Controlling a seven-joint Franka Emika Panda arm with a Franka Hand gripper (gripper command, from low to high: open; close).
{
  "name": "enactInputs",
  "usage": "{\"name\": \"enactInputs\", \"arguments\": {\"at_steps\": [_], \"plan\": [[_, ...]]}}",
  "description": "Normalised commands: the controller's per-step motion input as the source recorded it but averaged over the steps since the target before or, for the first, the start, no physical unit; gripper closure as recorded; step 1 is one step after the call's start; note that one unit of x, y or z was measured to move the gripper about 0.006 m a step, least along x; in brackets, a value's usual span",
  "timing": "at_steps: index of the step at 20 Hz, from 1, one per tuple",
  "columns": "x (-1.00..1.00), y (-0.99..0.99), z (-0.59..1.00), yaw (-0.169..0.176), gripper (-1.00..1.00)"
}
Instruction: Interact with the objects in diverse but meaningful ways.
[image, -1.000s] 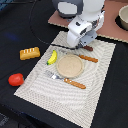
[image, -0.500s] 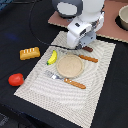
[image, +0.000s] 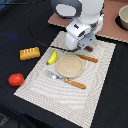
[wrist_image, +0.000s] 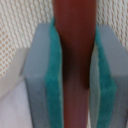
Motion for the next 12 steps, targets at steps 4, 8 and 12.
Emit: {"name": "enactInputs", "arguments": {"at_steps": [4, 8, 12], "plan": [[-0.34, 0.08, 0.91, -0.01, 1.0], [-0.54, -0.02, 1.0, -0.024, 1.0], [-0.59, -0.33, 0.88, -0.039, 1.0]]}}
